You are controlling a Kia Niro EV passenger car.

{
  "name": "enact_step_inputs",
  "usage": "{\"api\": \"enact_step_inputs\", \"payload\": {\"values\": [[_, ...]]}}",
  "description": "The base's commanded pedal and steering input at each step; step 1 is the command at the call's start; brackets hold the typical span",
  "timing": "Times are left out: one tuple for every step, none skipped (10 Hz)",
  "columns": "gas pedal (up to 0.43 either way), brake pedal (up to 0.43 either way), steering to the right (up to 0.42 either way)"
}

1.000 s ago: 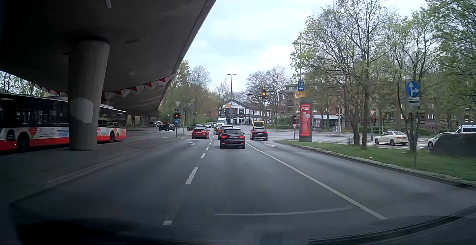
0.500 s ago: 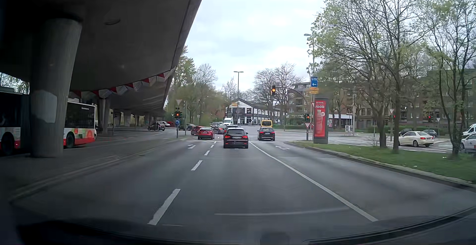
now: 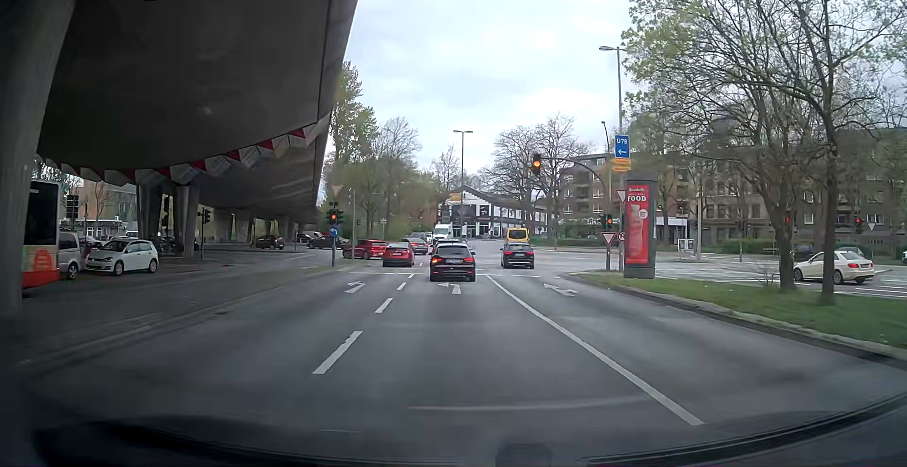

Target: Follow the waypoints while adhering to traffic rules and regulations

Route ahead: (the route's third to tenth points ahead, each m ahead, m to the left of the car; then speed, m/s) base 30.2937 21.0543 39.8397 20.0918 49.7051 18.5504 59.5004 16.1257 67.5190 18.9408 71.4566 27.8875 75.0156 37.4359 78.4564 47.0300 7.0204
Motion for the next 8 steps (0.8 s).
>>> {"api": "enact_step_inputs", "payload": {"values": [[0.059,0.000,-0.021],[0.059,0.000,-0.020],[0.059,0.000,-0.020],[0.059,0.000,-0.021],[0.059,0.006,-0.020],[0.059,0.006,-0.021],[0.059,0.000,-0.021],[0.047,0.000,-0.021]]}}
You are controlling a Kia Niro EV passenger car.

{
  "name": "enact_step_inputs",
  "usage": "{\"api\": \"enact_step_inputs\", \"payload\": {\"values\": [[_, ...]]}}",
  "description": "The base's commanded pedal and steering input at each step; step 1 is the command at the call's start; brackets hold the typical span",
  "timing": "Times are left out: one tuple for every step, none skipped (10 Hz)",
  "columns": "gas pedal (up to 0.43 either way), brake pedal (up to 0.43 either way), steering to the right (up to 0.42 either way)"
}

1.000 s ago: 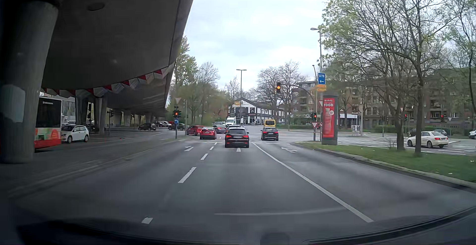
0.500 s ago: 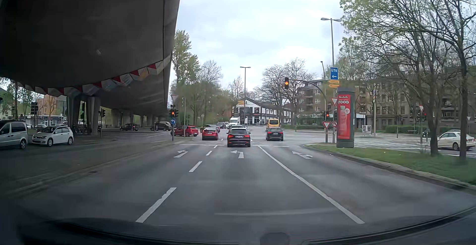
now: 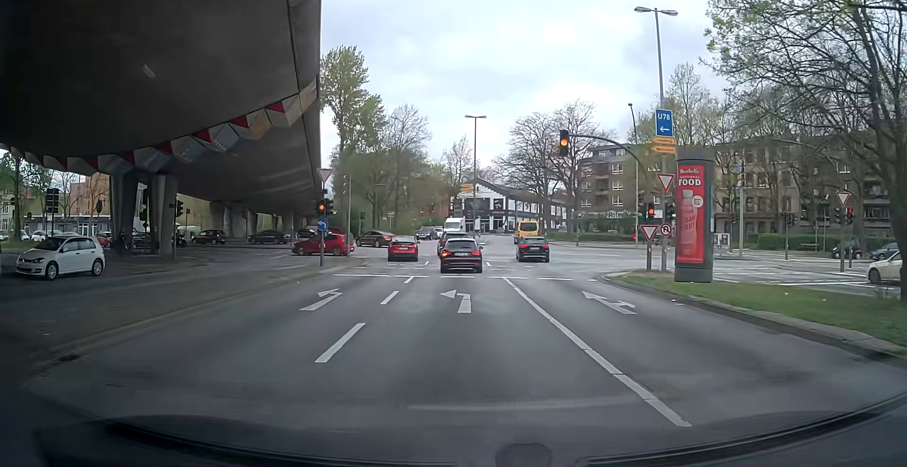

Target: Follow the waypoints while adhering to traffic rules and regulations

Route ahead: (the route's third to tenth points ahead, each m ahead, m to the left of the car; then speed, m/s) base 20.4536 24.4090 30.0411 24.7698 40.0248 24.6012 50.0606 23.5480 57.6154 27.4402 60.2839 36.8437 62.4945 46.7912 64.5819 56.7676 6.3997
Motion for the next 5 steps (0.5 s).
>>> {"api": "enact_step_inputs", "payload": {"values": [[0.020,0.000,-0.020],[0.000,0.000,-0.020],[0.000,0.000,-0.021],[0.000,0.000,-0.016],[0.000,0.000,-0.011]]}}
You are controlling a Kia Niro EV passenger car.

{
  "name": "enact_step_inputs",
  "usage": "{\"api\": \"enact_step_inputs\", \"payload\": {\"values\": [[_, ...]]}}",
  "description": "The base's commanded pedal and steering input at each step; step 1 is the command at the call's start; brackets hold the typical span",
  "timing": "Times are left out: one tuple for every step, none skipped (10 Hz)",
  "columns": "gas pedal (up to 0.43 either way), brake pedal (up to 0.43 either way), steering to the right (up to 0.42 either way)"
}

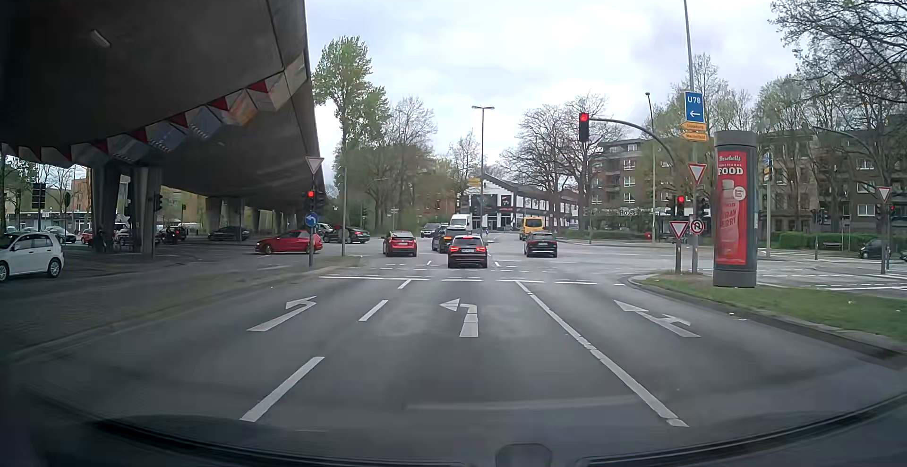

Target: Follow the waypoints while adhering to traffic rules and regulations

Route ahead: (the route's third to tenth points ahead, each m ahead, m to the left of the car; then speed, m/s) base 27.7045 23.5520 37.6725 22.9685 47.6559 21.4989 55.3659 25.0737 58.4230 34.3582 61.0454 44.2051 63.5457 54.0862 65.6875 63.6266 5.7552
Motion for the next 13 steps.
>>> {"api": "enact_step_inputs", "payload": {"values": [[0.000,0.000,-0.011],[0.000,0.000,-0.010],[0.000,0.000,-0.012],[0.000,0.000,-0.022],[0.000,0.000,-0.025],[0.000,0.000,-0.022],[0.000,0.000,-0.014],[0.000,0.000,-0.008],[0.000,0.000,-0.007],[0.000,0.006,-0.007],[0.000,0.000,-0.007],[0.000,0.000,-0.005],[0.000,0.000,-0.005]]}}
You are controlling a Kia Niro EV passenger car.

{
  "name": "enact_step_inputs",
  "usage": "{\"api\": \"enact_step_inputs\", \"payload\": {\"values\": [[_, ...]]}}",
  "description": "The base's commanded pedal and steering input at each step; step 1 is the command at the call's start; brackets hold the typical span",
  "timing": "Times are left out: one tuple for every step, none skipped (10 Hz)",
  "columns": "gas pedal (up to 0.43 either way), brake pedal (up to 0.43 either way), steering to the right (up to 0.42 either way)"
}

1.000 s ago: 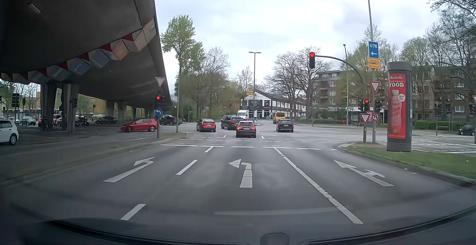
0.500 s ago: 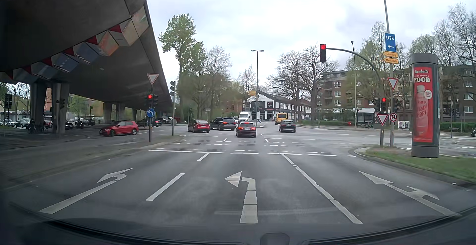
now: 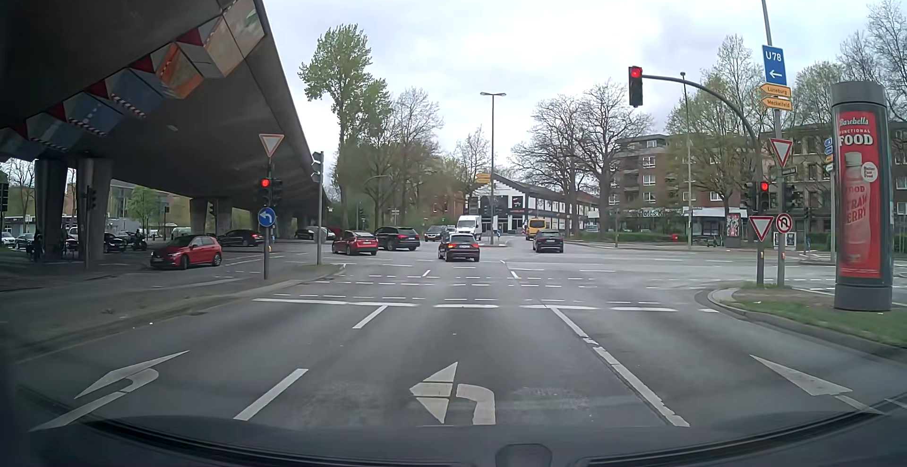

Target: Follow the waypoints while adhering to traffic rules and regulations

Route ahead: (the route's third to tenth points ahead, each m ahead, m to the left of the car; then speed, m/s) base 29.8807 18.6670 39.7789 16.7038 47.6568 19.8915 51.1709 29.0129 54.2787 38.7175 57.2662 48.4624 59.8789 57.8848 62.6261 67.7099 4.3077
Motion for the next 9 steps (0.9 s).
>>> {"api": "enact_step_inputs", "payload": {"values": [[0.000,0.024,-0.005],[0.000,0.085,-0.005],[0.000,0.128,-0.005],[0.000,0.159,-0.005],[0.000,0.159,-0.004],[0.000,0.165,-0.001],[0.000,0.177,0.002],[0.000,0.177,0.003],[0.000,0.159,0.003]]}}
